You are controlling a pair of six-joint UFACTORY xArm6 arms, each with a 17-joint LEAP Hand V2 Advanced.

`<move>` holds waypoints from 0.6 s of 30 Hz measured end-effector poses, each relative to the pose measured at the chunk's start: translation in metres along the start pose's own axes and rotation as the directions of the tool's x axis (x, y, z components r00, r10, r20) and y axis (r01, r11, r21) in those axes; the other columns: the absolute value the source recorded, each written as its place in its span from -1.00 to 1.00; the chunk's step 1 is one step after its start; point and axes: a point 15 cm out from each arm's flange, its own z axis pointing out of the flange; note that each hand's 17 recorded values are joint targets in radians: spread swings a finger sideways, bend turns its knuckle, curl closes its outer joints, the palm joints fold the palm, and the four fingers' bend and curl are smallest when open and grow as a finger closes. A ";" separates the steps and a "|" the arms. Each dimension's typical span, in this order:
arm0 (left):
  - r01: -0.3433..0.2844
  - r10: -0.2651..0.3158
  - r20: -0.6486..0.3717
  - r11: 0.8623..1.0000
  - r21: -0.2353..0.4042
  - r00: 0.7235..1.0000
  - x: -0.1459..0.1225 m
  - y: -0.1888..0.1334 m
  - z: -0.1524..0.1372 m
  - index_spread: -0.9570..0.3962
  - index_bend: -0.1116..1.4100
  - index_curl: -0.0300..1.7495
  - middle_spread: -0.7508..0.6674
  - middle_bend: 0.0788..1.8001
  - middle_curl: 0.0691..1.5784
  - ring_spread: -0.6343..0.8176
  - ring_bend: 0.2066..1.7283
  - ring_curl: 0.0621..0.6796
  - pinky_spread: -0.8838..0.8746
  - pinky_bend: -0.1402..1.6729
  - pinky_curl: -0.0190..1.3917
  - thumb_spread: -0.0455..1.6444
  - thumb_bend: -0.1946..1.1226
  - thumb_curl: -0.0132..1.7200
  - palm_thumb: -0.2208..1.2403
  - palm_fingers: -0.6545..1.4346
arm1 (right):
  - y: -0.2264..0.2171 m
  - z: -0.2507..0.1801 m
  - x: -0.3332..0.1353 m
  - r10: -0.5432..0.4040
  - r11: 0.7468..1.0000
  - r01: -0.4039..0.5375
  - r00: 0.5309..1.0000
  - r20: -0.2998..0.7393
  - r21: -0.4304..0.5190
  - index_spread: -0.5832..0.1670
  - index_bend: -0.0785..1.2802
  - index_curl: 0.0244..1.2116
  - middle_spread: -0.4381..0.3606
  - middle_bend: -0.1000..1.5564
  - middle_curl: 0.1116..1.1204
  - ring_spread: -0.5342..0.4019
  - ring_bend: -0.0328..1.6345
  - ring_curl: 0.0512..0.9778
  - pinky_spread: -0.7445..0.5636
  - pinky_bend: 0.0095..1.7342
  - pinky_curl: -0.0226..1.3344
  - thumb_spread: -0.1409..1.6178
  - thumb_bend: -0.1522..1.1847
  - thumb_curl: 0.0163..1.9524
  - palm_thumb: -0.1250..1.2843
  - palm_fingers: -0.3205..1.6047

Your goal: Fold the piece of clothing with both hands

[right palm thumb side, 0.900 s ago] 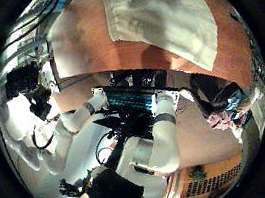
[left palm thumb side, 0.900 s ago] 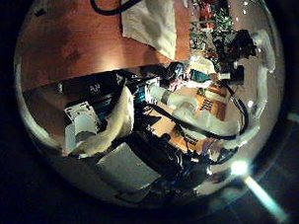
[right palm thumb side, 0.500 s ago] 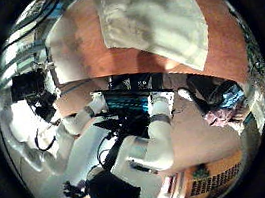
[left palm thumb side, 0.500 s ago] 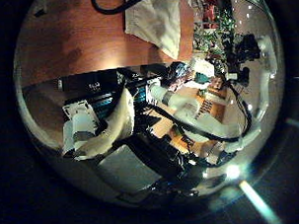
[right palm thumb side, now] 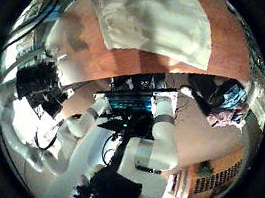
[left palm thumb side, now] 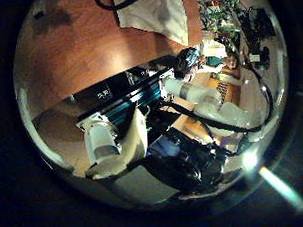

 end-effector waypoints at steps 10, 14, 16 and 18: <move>-0.138 0.132 0.069 0.986 0.092 0.989 0.027 -0.069 0.058 0.29 -0.67 -0.62 0.40 -0.89 -0.72 0.44 -0.40 -0.53 0.50 -0.32 -0.45 0.34 -0.74 -0.63 -0.31 -0.44 | 0.002 0.007 0.005 0.019 1.000 -0.019 1.000 0.019 -0.024 -0.31 -0.65 -0.57 0.16 -0.59 -0.52 0.51 -0.28 -0.65 0.77 -0.26 -0.71 0.48 -0.80 -0.79 -0.71 -0.51; -0.165 0.160 0.074 0.984 0.072 0.984 0.039 -0.079 0.080 0.27 -0.67 -0.64 0.41 -0.89 -0.72 0.48 -0.42 -0.54 0.52 -0.33 -0.46 0.32 -0.74 -0.63 -0.31 -0.44 | 0.007 0.010 0.006 0.027 0.999 -0.026 0.999 0.028 -0.043 -0.31 -0.65 -0.57 0.16 -0.60 -0.51 0.50 -0.28 -0.64 0.77 -0.27 -0.70 0.48 -0.80 -0.79 -0.71 -0.50; -0.169 0.164 0.074 0.983 0.065 0.984 0.042 -0.082 0.087 0.28 -0.67 -0.65 0.42 -0.90 -0.73 0.49 -0.43 -0.54 0.52 -0.33 -0.47 0.32 -0.74 -0.64 -0.31 -0.44 | 0.009 0.009 0.006 0.028 0.999 -0.026 0.999 0.029 -0.046 -0.31 -0.65 -0.56 0.16 -0.60 -0.51 0.50 -0.27 -0.64 0.78 -0.28 -0.70 0.48 -0.80 -0.79 -0.70 -0.50; -0.167 0.162 0.074 0.983 0.073 0.984 0.043 -0.089 0.091 0.29 -0.67 -0.65 0.42 -0.89 -0.73 0.50 -0.44 -0.54 0.53 -0.33 -0.48 0.31 -0.74 -0.64 -0.32 -0.44 | 0.010 0.009 0.006 0.028 0.999 -0.026 0.999 0.030 -0.048 -0.31 -0.64 -0.56 0.16 -0.60 -0.51 0.50 -0.28 -0.64 0.78 -0.29 -0.70 0.49 -0.80 -0.79 -0.70 -0.49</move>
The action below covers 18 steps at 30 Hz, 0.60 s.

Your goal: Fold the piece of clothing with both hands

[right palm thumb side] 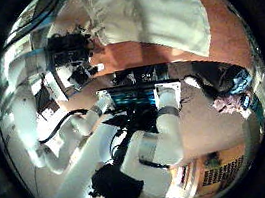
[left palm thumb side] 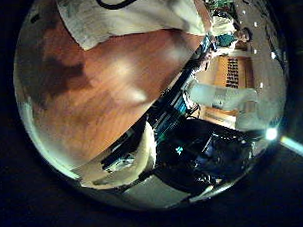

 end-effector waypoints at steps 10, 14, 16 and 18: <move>0.061 -0.061 0.020 0.998 0.023 0.998 0.001 -0.024 0.005 0.34 -0.56 -0.60 0.34 -0.84 -0.70 0.46 -0.49 -0.59 0.51 -0.42 -0.53 0.32 -0.71 -0.61 -0.14 -0.26 | 0.009 0.001 0.001 0.006 1.000 -0.006 1.000 -0.001 -0.021 -0.32 -0.64 -0.55 0.13 -0.59 -0.50 0.50 -0.29 -0.64 0.78 -0.34 -0.70 0.49 -0.80 -0.79 -0.70 -0.46; 0.087 -0.086 0.074 0.996 -0.004 0.993 -0.007 -0.026 0.003 0.28 -0.50 -0.56 0.17 -0.76 -0.66 0.34 -0.52 -0.62 0.45 -0.54 -0.57 0.32 -0.72 -0.59 -0.04 -0.12 | 0.012 0.001 0.001 0.009 0.999 -0.009 1.000 0.000 -0.031 -0.33 -0.63 -0.54 0.13 -0.58 -0.50 0.49 -0.30 -0.64 0.78 -0.37 -0.70 0.50 -0.79 -0.79 -0.68 -0.44; 0.103 -0.099 0.116 0.994 -0.027 0.988 -0.013 -0.026 0.002 0.25 -0.48 -0.55 0.07 -0.68 -0.62 0.23 -0.53 -0.63 0.41 -0.60 -0.59 0.31 -0.72 -0.58 -0.01 -0.05 | 0.015 0.002 0.001 0.008 0.999 -0.008 1.000 0.002 -0.041 -0.33 -0.63 -0.53 0.13 -0.58 -0.50 0.48 -0.31 -0.64 0.78 -0.38 -0.69 0.50 -0.79 -0.79 -0.68 -0.44; 0.120 -0.111 0.159 0.992 -0.047 0.981 -0.021 -0.025 0.001 0.20 -0.43 -0.52 -0.05 -0.56 -0.58 0.09 -0.53 -0.63 0.35 -0.66 -0.62 0.31 -0.72 -0.57 0.03 0.04 | 0.017 0.002 0.000 0.004 0.999 -0.004 1.000 0.003 -0.045 -0.33 -0.63 -0.53 0.12 -0.58 -0.50 0.47 -0.31 -0.64 0.78 -0.39 -0.69 0.51 -0.80 -0.79 -0.68 -0.43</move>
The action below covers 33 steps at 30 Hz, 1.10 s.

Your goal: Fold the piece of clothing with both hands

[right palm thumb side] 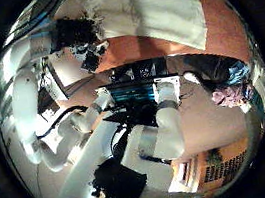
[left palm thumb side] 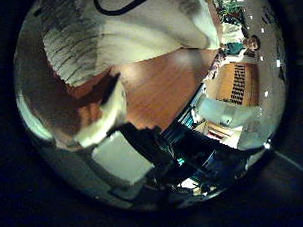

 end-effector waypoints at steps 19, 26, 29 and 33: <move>0.087 -0.084 0.048 0.994 -0.063 0.995 -0.050 0.026 -0.023 -0.37 -0.07 -0.17 -0.62 -0.01 -0.19 -0.84 -0.09 -0.03 -0.52 -0.49 -0.60 0.36 -0.73 -0.46 0.31 0.53 | -0.014 0.035 -0.001 -0.019 0.999 0.020 1.000 0.010 -0.049 -0.34 -0.66 -0.55 0.05 -0.58 -0.49 0.27 -0.22 -0.59 0.71 -0.41 -0.67 0.53 -0.75 -0.76 -0.43 -0.35; 0.099 -0.095 0.046 0.992 -0.082 0.994 -0.054 0.042 -0.033 -0.41 -0.08 -0.08 -0.65 0.01 -0.14 -0.86 -0.06 0.08 -0.58 -0.44 -0.57 0.37 -0.73 -0.44 0.29 0.49 | -0.047 0.100 -0.012 -0.078 0.994 0.077 0.997 -0.007 -0.080 -0.32 -0.65 -0.56 -0.02 -0.52 -0.45 0.14 -0.17 -0.56 0.63 -0.42 -0.67 0.51 -0.77 -0.74 -0.26 -0.33; 0.101 -0.098 0.034 0.992 -0.073 0.995 -0.051 0.044 -0.037 -0.43 -0.09 -0.04 -0.66 0.02 -0.13 -0.86 -0.06 0.12 -0.59 -0.42 -0.56 0.37 -0.73 -0.43 0.28 0.48 | -0.061 0.123 -0.019 -0.108 0.991 0.105 0.994 -0.026 -0.084 -0.31 -0.65 -0.55 -0.02 -0.53 -0.45 0.14 -0.20 -0.56 0.62 -0.40 -0.66 0.50 -0.79 -0.73 -0.22 -0.39; 0.107 -0.105 0.019 0.991 -0.084 0.994 -0.048 0.047 -0.039 -0.44 -0.10 0.00 -0.66 0.02 -0.11 -0.86 -0.06 0.17 -0.60 -0.40 -0.54 0.38 -0.73 -0.43 0.28 0.47 | -0.083 0.143 -0.025 -0.130 0.989 0.127 0.991 -0.036 -0.079 -0.27 -0.65 -0.55 0.00 -0.54 -0.45 0.19 -0.24 -0.58 0.63 -0.39 -0.66 0.47 -0.80 -0.73 -0.21 -0.44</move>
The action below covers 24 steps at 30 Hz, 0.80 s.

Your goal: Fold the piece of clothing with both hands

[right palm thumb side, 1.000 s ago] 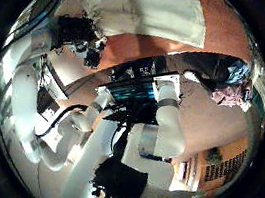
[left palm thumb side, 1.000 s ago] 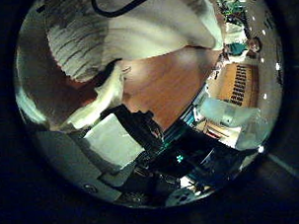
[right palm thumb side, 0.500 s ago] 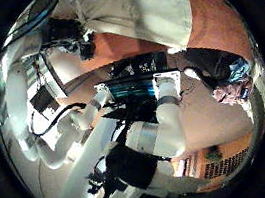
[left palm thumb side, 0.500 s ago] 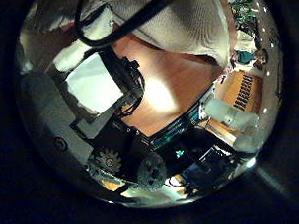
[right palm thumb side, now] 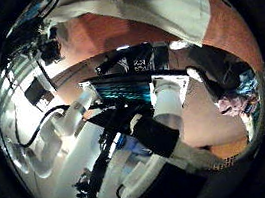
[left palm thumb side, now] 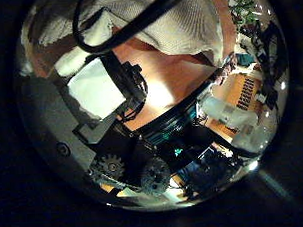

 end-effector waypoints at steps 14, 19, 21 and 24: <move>-0.009 0.001 -0.084 0.995 -0.101 0.996 0.003 0.018 -0.029 -0.49 -0.13 0.12 -0.67 0.04 -0.06 -0.87 -0.04 0.28 -0.61 -0.36 -0.48 0.37 -0.73 -0.40 0.27 0.45 | -0.050 0.002 0.006 0.076 0.987 -0.068 0.996 -0.044 0.146 -0.15 -0.65 -0.55 0.08 -0.56 -0.46 0.31 -0.28 -0.59 0.63 -0.41 -0.64 0.40 -0.81 -0.73 -0.26 -0.47; -0.008 -0.004 -0.094 0.992 -0.123 0.996 -0.001 0.018 -0.038 -0.50 -0.13 0.14 -0.67 0.04 -0.05 -0.87 -0.03 0.32 -0.62 -0.36 -0.46 0.37 -0.73 -0.40 0.27 0.45 | -0.050 0.032 -0.003 0.089 0.990 -0.084 0.995 -0.047 0.112 -0.06 -0.66 -0.55 0.09 -0.53 -0.45 0.28 -0.26 -0.57 0.64 -0.42 -0.64 0.37 -0.81 -0.73 -0.27 -0.44; -0.005 -0.007 -0.096 0.992 -0.125 0.995 -0.003 0.017 -0.041 -0.51 -0.13 0.15 -0.67 0.04 -0.04 -0.87 -0.03 0.33 -0.62 -0.36 -0.46 0.37 -0.73 -0.39 0.26 0.44 | -0.051 0.036 -0.004 0.094 0.991 -0.088 0.995 -0.047 0.102 -0.03 -0.65 -0.55 0.08 -0.52 -0.44 0.26 -0.25 -0.57 0.63 -0.43 -0.64 0.37 -0.81 -0.73 -0.27 -0.43; -0.001 -0.011 -0.100 0.992 -0.126 0.995 -0.008 0.016 -0.045 -0.51 -0.14 0.17 -0.67 0.04 -0.04 -0.87 -0.03 0.35 -0.62 -0.36 -0.45 0.37 -0.73 -0.39 0.26 0.44 | -0.057 0.041 -0.004 0.099 0.991 -0.095 0.994 -0.046 0.096 -0.03 -0.64 -0.55 0.04 -0.49 -0.42 0.20 -0.21 -0.55 0.61 -0.44 -0.65 0.37 -0.81 -0.72 -0.27 -0.38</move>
